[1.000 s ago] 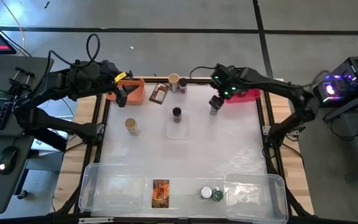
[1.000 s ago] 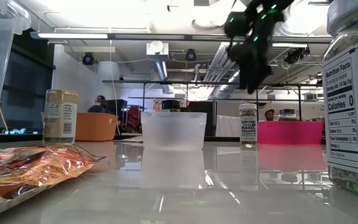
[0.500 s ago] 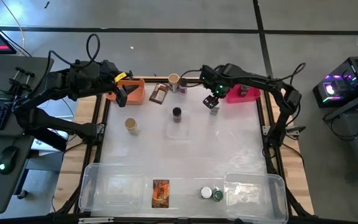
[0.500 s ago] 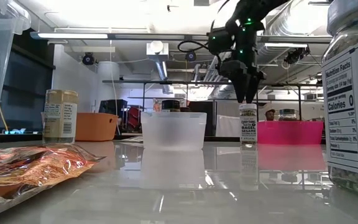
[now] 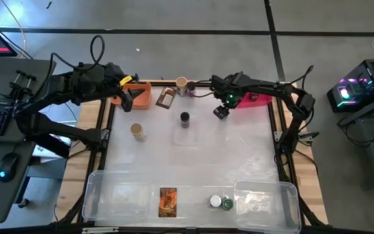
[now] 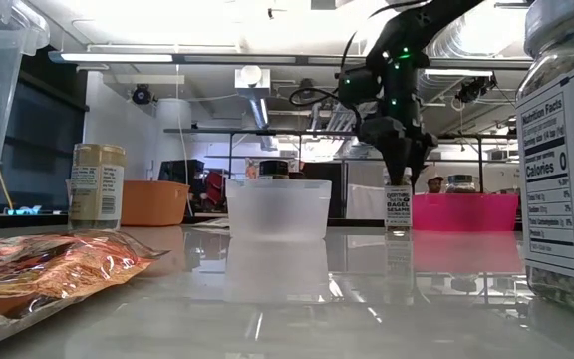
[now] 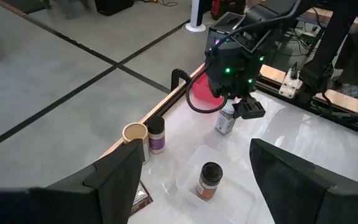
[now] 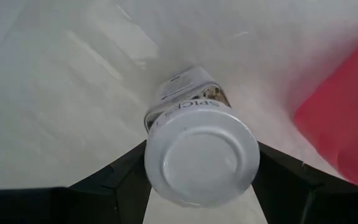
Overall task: Sort spices by type
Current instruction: Put the top white seasoning bottle into the right transparent bin
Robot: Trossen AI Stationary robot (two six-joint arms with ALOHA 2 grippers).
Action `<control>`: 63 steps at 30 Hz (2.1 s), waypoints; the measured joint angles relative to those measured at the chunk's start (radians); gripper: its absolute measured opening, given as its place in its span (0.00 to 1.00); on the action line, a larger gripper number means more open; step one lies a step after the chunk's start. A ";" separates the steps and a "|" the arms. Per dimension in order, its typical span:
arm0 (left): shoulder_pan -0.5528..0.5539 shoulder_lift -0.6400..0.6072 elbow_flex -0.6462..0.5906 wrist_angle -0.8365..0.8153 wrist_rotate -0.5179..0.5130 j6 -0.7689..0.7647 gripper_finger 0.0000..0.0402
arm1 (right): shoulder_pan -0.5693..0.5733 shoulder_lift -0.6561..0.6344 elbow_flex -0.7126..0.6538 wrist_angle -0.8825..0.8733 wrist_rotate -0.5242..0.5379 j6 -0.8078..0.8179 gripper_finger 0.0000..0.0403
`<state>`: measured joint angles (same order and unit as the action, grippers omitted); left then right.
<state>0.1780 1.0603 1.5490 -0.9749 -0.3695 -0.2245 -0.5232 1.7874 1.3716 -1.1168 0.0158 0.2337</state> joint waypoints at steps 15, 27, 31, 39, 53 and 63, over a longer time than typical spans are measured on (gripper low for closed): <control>0.000 0.000 0.000 0.000 0.001 0.019 0.70 | 0.000 0.000 -0.001 0.060 0.000 -0.404 0.55; 0.000 0.000 0.000 -0.001 0.001 0.019 0.70 | 0.000 0.000 -0.001 0.078 -0.001 -0.288 0.47; 0.000 0.000 0.000 -0.002 0.001 0.019 0.70 | 0.000 -0.001 -0.001 0.074 -0.010 -0.259 0.47; 0.000 0.000 0.000 -0.002 0.001 0.019 0.70 | 0.000 0.001 0.050 0.002 -0.025 -0.230 0.47; 0.000 0.000 0.000 -0.087 -0.001 -0.008 0.70 | 0.006 -0.069 0.296 -0.109 -0.183 -0.200 0.47; 0.000 0.000 0.000 -0.087 0.000 -0.043 0.70 | 0.114 -0.202 0.264 0.283 -0.412 0.192 0.47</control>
<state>0.1780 1.0603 1.5486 -1.0618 -0.3698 -0.2680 -0.4090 1.5854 1.6351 -0.8333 -0.3958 0.4255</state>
